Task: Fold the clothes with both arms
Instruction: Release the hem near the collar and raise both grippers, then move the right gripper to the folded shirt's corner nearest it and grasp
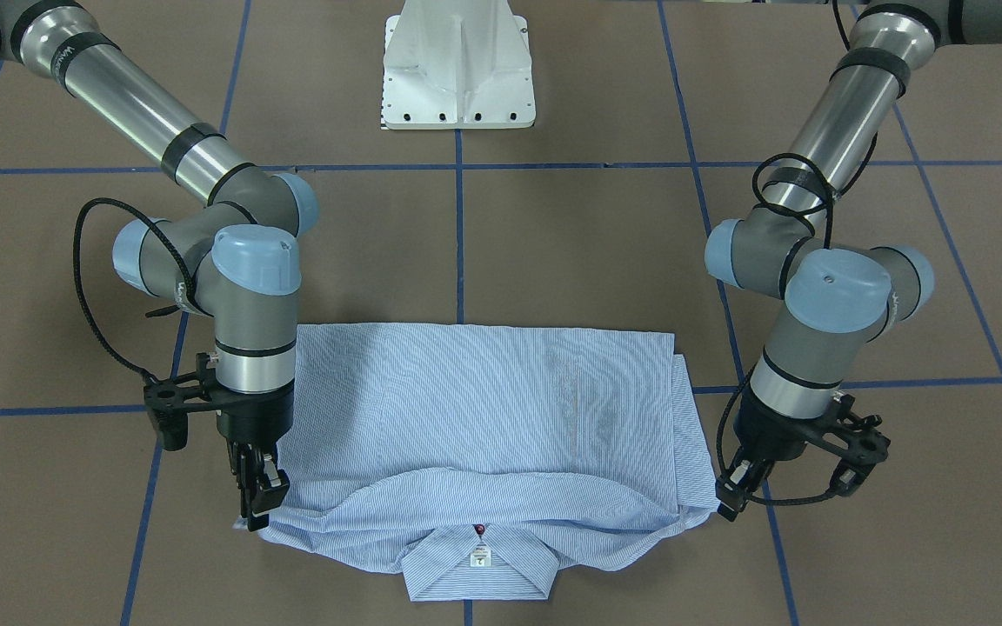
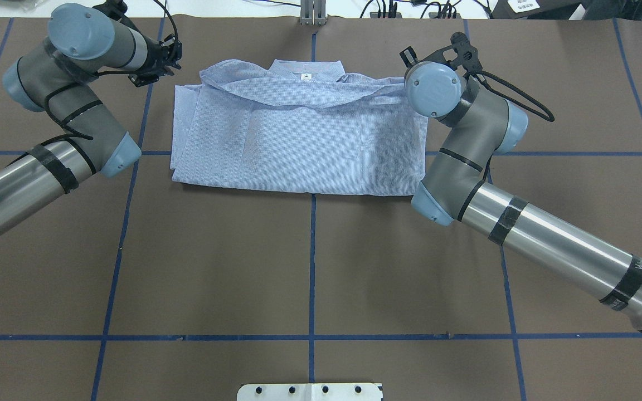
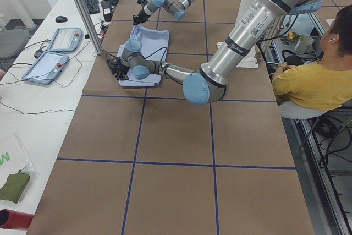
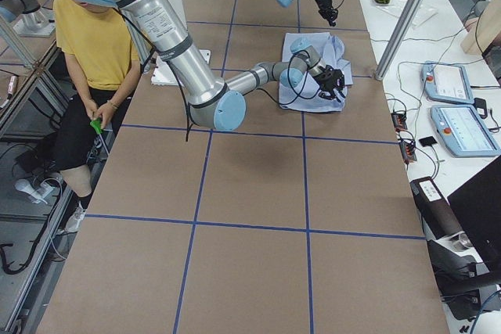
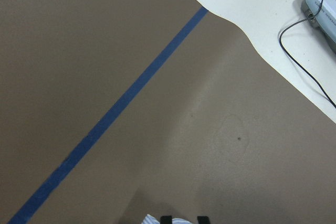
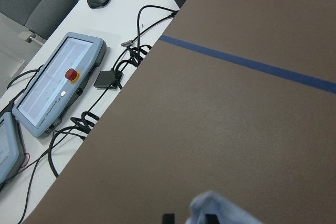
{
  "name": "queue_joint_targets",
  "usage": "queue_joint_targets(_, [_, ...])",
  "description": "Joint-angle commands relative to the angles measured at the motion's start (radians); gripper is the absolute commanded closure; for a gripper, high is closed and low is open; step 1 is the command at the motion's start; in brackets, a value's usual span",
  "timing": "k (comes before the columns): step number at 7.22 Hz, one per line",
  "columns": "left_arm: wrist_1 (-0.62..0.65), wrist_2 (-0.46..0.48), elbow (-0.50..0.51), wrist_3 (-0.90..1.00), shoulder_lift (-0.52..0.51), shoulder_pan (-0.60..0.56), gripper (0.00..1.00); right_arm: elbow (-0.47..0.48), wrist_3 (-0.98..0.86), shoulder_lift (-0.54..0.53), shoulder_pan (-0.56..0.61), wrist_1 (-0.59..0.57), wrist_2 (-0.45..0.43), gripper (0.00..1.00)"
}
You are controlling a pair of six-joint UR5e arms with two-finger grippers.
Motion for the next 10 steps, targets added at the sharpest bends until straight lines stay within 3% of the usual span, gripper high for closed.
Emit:
queue_joint_targets(1, [0.008, -0.035, -0.065, 0.001, 0.01, -0.024, 0.71, 0.108, 0.0, -0.014, 0.026, -0.009, 0.099, 0.01])
queue_joint_targets(2, [0.01, -0.097, -0.076, 0.0, 0.014, -0.032, 0.71, 0.232, -0.003, -0.102, 0.039, -0.012, 0.158, 0.0])
queue_joint_targets(4, [0.01, -0.101, -0.098, 0.001, 0.034, -0.038, 0.71, 0.526, 0.001, -0.324, -0.014, -0.01, 0.18, 0.0])
queue_joint_targets(5, [0.007, -0.101, -0.125, 0.001, 0.057, -0.043, 0.72, 0.568, 0.012, -0.371, -0.077, -0.003, 0.168, 0.0])
queue_joint_targets(7, [0.004, -0.098, -0.159, 0.003, 0.075, -0.049, 0.72, 0.557, 0.049, -0.388, -0.209, 0.001, 0.072, 0.0])
queue_joint_targets(10, [0.004, -0.092, -0.179, 0.014, 0.082, -0.049, 0.72, 0.521, 0.084, -0.376, -0.243, 0.001, 0.062, 0.0])
